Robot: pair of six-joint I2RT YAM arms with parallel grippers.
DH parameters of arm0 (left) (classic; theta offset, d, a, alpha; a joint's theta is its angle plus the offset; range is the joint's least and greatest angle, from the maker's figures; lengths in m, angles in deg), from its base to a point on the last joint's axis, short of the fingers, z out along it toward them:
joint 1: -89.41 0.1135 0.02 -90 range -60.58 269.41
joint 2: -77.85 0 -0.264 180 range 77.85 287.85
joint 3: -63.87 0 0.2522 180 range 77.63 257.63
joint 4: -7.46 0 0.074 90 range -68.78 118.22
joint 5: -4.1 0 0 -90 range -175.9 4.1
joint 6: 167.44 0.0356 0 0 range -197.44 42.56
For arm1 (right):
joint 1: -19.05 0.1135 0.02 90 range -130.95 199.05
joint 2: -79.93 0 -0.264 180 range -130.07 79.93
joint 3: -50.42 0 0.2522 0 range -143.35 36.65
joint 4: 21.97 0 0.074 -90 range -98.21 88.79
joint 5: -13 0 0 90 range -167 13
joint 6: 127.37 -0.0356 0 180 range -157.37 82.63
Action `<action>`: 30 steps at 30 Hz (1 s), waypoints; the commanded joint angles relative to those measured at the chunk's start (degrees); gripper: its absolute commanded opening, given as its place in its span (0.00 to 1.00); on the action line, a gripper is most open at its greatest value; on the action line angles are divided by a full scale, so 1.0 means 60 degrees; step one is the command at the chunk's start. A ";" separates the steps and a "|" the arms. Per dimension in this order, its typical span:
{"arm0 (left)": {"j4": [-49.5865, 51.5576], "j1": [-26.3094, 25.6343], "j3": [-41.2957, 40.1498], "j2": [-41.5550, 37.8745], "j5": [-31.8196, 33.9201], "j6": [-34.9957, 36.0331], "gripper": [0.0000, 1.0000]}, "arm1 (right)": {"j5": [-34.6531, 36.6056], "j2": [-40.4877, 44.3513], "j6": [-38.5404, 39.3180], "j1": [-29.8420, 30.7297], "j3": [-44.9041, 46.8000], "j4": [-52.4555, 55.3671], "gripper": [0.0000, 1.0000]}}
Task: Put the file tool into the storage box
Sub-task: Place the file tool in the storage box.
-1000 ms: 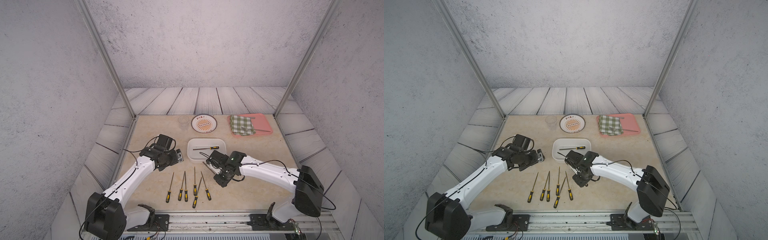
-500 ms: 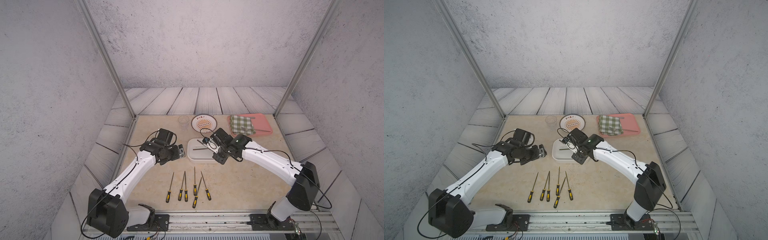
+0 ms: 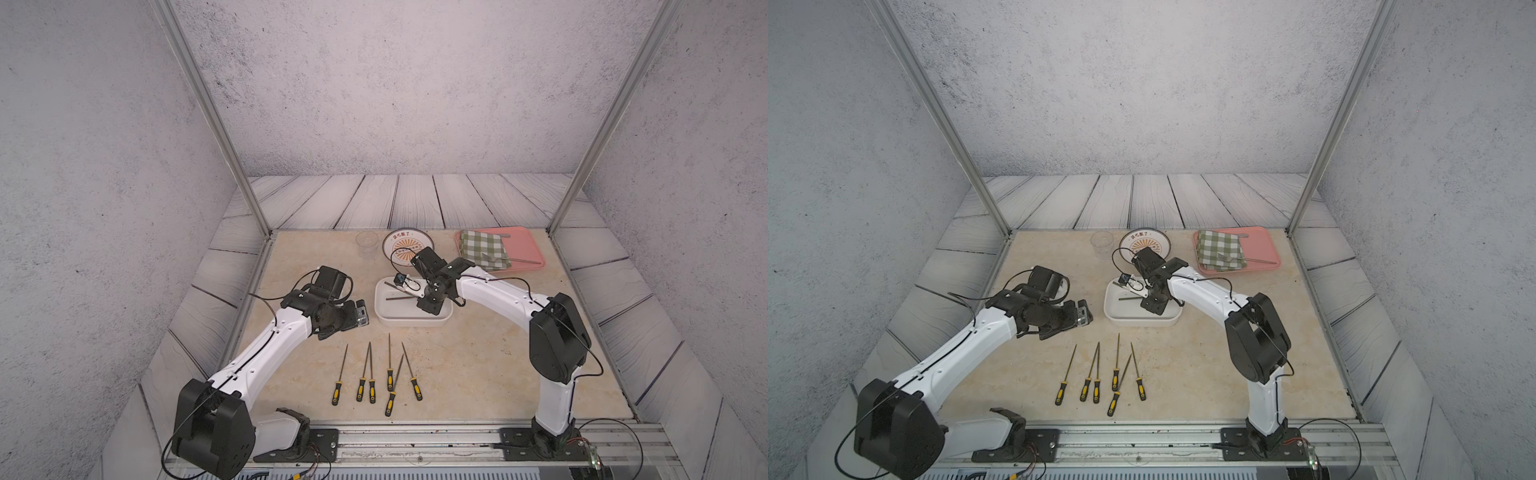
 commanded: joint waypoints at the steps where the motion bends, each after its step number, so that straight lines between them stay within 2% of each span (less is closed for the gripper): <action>1: 0.0159 -0.0037 0.0324 -0.0022 -0.0381 0.0209 0.99 | -0.0174 -0.0205 0.0524 -0.0043 -0.0110 -0.0231 0.03; 10: 0.0230 -0.0036 0.0531 0.0329 -0.0151 0.0299 0.99 | -0.0168 -0.0101 0.1102 -0.0248 0.0892 -0.0687 0.04; 30: -0.0312 -0.0025 0.0828 0.1051 -0.0360 -0.0605 0.99 | -0.0879 0.0137 0.0387 -0.0219 0.1461 -0.0291 0.17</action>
